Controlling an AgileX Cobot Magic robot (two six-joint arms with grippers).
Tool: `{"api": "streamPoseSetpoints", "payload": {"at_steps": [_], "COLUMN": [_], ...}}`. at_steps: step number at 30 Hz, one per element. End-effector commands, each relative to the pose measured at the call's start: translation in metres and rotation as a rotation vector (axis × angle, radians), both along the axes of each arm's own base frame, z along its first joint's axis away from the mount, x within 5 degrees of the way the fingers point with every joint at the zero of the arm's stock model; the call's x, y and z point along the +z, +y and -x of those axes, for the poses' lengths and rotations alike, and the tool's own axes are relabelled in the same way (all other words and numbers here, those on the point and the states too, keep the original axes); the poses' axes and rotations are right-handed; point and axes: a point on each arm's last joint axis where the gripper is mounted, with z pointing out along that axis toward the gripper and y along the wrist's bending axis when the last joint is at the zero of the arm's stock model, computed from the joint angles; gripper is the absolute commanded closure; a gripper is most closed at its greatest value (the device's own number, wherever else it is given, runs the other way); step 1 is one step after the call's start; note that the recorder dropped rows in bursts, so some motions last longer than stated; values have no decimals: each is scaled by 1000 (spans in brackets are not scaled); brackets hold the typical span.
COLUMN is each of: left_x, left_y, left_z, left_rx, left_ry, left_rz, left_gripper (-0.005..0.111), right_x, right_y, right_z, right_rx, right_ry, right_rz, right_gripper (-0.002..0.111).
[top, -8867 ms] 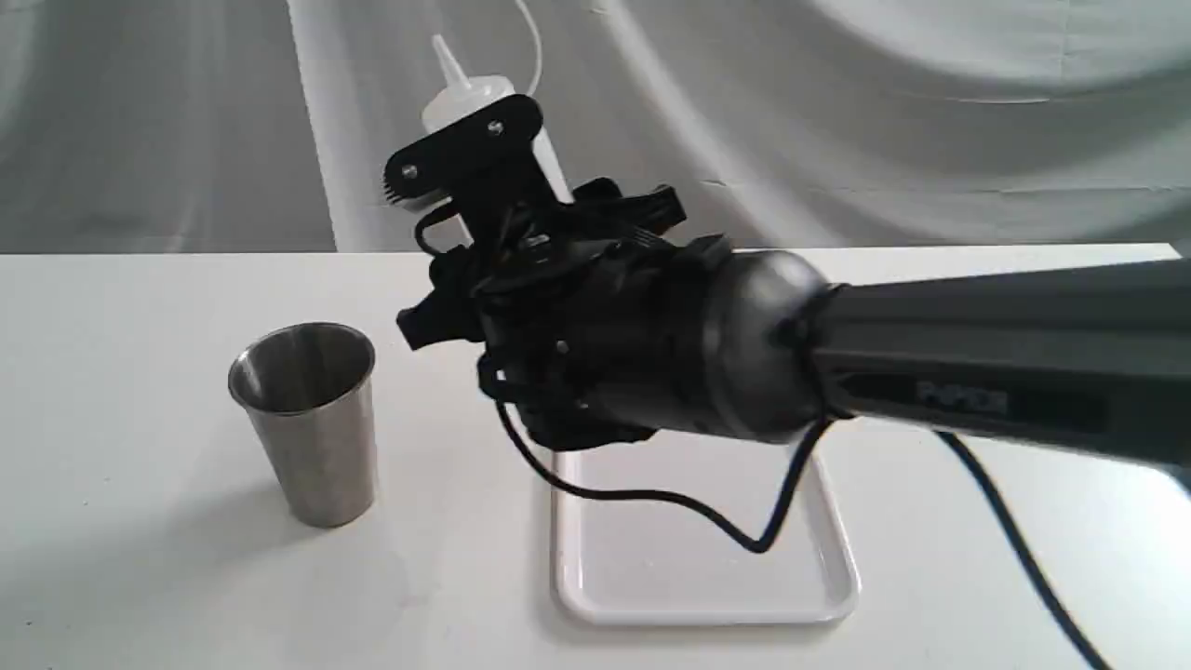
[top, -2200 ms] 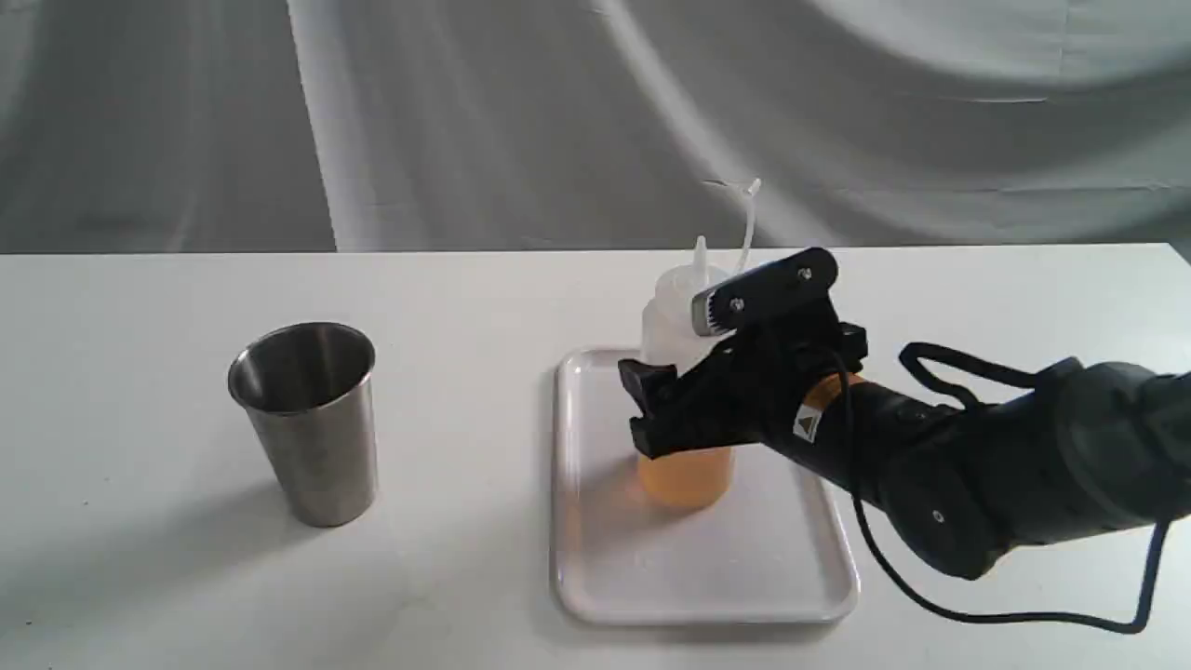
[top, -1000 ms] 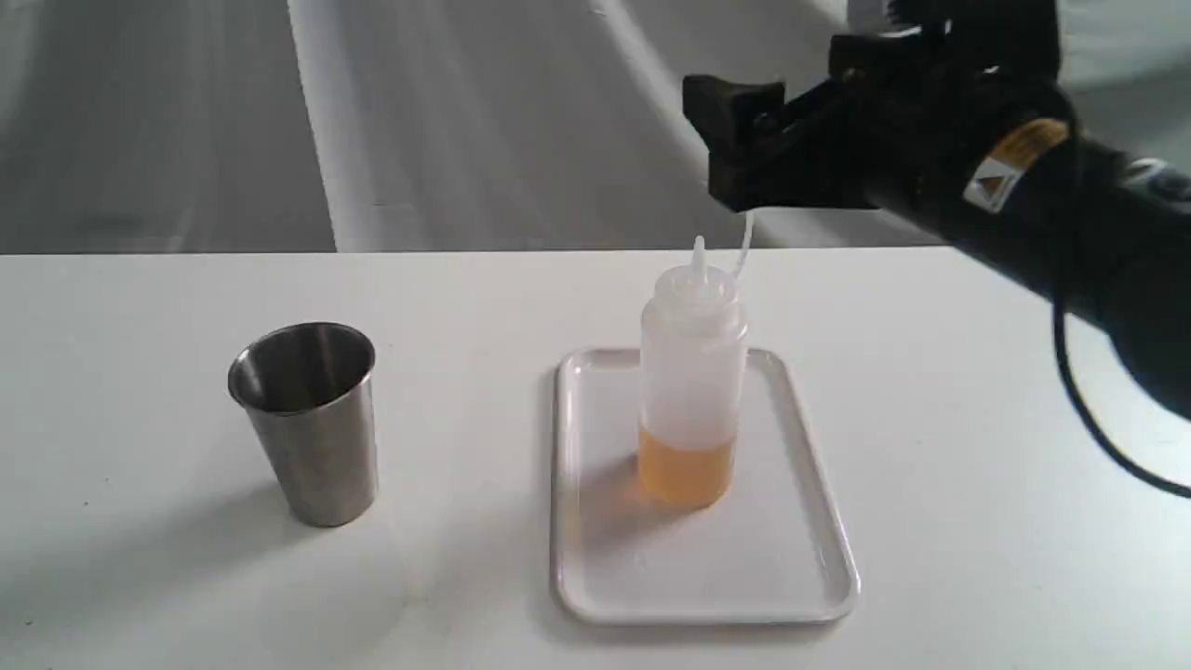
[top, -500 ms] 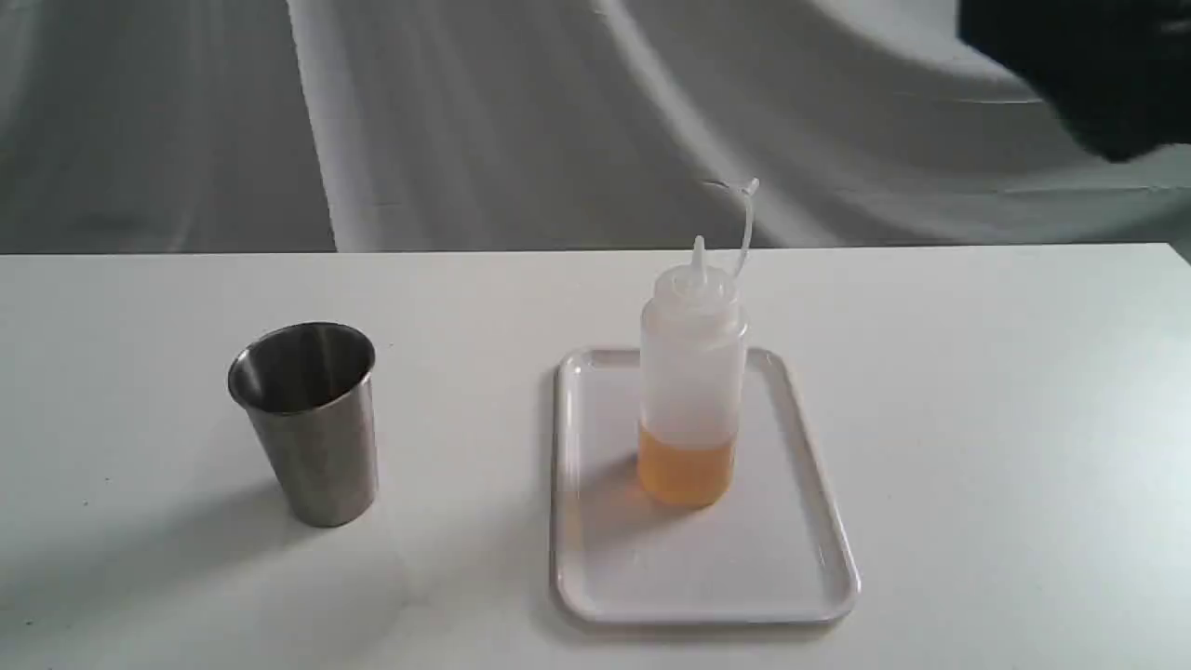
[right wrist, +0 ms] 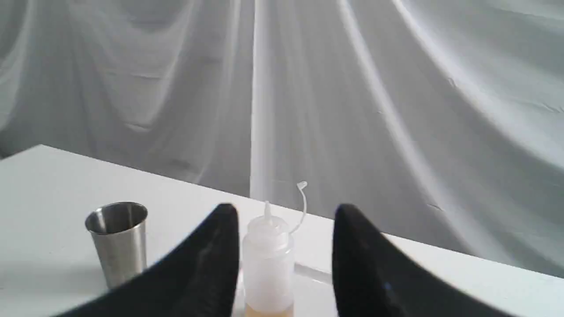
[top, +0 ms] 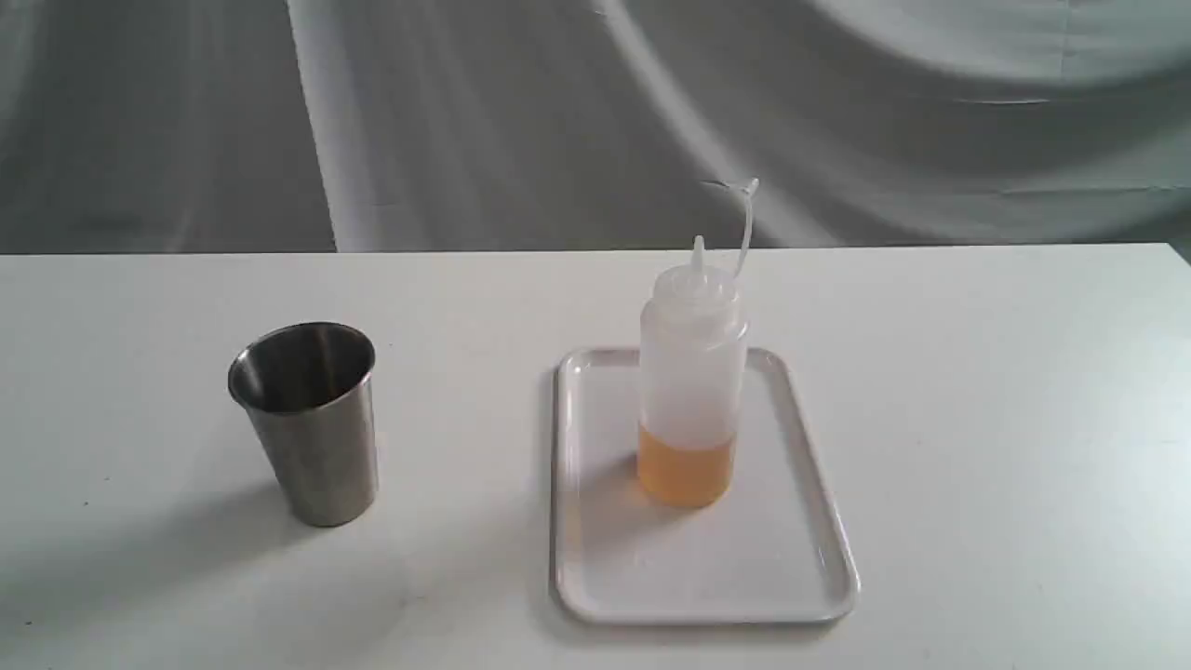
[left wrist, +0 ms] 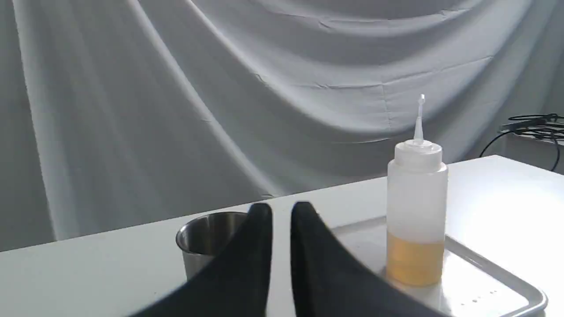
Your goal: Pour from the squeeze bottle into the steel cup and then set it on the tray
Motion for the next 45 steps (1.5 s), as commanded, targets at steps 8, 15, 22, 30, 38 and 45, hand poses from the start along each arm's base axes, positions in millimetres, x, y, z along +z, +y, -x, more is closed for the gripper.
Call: {"api": "streamPoseSetpoints", "payload": {"at_steps": [8, 15, 22, 30, 38, 45], "left_x": [-1, -1, -1, -1, -1, -1], "left_y": [0, 0, 0, 0, 0, 0], "left_z": [-1, -1, -1, -1, -1, -1], "left_rx": [2, 2, 2, 2, 2, 2], "left_ry": [0, 0, 0, 0, 0, 0], "left_rz": [-4, -4, -4, -4, -4, -4], "left_gripper": [98, 98, 98, 98, 98, 98], "right_x": [-9, -9, -8, -8, -56, -113], "right_y": [-5, -6, -8, -9, 2, -4], "right_z": [29, 29, 28, 22, -14, -33], "right_rx": [35, 26, -1, -37, -75, -249], "right_ry": [-54, -55, -75, -167, -262, -78], "right_rz": [-66, -54, -23, 64, 32, -54], "right_gripper": [108, 108, 108, 108, 108, 108]}}
